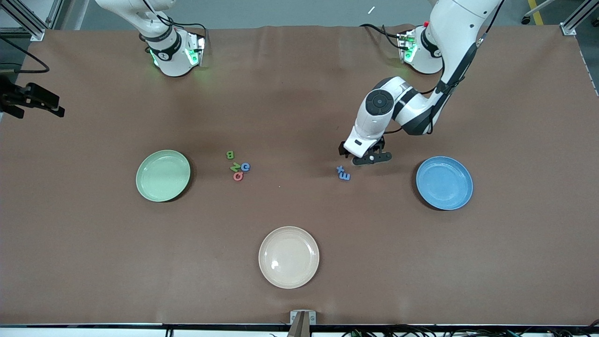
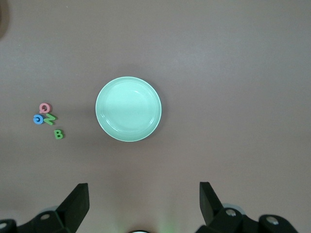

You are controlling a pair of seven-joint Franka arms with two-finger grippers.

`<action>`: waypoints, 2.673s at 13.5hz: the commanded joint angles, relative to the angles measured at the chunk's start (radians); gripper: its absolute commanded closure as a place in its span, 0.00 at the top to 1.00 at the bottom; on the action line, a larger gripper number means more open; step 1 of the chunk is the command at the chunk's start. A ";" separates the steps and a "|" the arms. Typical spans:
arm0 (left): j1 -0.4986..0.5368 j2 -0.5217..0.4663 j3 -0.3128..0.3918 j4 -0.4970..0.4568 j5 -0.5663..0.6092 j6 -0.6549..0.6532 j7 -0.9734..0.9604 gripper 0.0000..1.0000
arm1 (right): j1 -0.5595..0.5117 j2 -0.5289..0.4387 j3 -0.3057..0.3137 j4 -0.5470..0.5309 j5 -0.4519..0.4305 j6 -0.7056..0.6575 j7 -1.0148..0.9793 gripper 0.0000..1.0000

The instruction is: Sort upper and lower case letters into plates

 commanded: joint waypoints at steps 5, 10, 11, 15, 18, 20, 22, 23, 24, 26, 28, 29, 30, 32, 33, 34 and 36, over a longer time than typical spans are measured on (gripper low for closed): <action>0.028 0.022 -0.002 -0.018 0.070 0.047 -0.020 0.84 | 0.037 0.194 0.008 0.047 0.006 0.033 0.010 1.00; 0.045 0.047 0.000 -0.019 0.106 0.101 -0.022 0.76 | 0.161 0.182 0.008 -0.083 0.130 0.099 0.167 1.00; 0.046 0.048 0.000 -0.019 0.107 0.101 -0.022 0.74 | 0.190 0.168 0.008 -0.138 0.135 0.144 0.197 1.00; 0.046 0.052 -0.002 -0.022 0.109 0.100 -0.020 0.70 | 0.330 0.116 0.008 -0.383 0.136 0.416 0.290 1.00; 0.046 0.052 -0.002 -0.025 0.109 0.098 -0.022 0.56 | 0.425 0.116 0.008 -0.540 0.136 0.627 0.352 1.00; 0.046 0.050 -0.002 -0.030 0.110 0.098 -0.020 0.55 | 0.480 0.124 0.008 -0.615 0.136 0.753 0.375 1.00; 0.045 0.049 -0.003 -0.030 0.112 0.097 -0.019 0.56 | 0.518 0.135 0.008 -0.678 0.136 0.864 0.395 0.99; 0.045 0.049 -0.005 -0.030 0.113 0.097 -0.019 0.59 | 0.532 0.154 0.008 -0.692 0.136 0.898 0.395 0.98; 0.042 0.049 -0.005 -0.030 0.113 0.097 -0.017 0.62 | 0.544 0.174 0.008 -0.697 0.136 0.925 0.395 0.98; 0.040 0.044 -0.008 -0.025 0.113 0.093 -0.017 0.67 | 0.558 0.223 0.006 -0.700 0.136 0.979 0.395 0.97; 0.039 0.042 -0.009 -0.025 0.113 0.093 -0.019 0.68 | 0.569 0.283 0.006 -0.700 0.136 1.046 0.395 0.97; 0.037 0.042 -0.009 -0.027 0.113 0.093 -0.019 0.68 | 0.571 0.311 0.008 -0.700 0.136 1.073 0.395 0.95; 0.036 0.044 -0.009 -0.027 0.113 0.093 -0.019 0.68 | 0.578 0.334 0.008 -0.700 0.136 1.108 0.395 0.94; 0.034 0.044 -0.009 -0.028 0.113 0.093 -0.019 0.67 | 0.588 0.368 0.008 -0.698 0.136 1.133 0.404 0.91; 0.034 0.044 -0.009 -0.027 0.113 0.093 -0.019 0.67 | 0.586 0.375 0.008 -0.698 0.136 1.139 0.415 0.89; 0.034 0.044 -0.011 -0.027 0.113 0.093 -0.019 0.68 | 0.588 0.380 0.008 -0.698 0.136 1.145 0.447 0.88; 0.031 0.042 -0.011 -0.024 0.112 0.093 -0.020 0.74 | 0.612 0.392 0.009 -0.697 0.136 1.159 0.490 0.86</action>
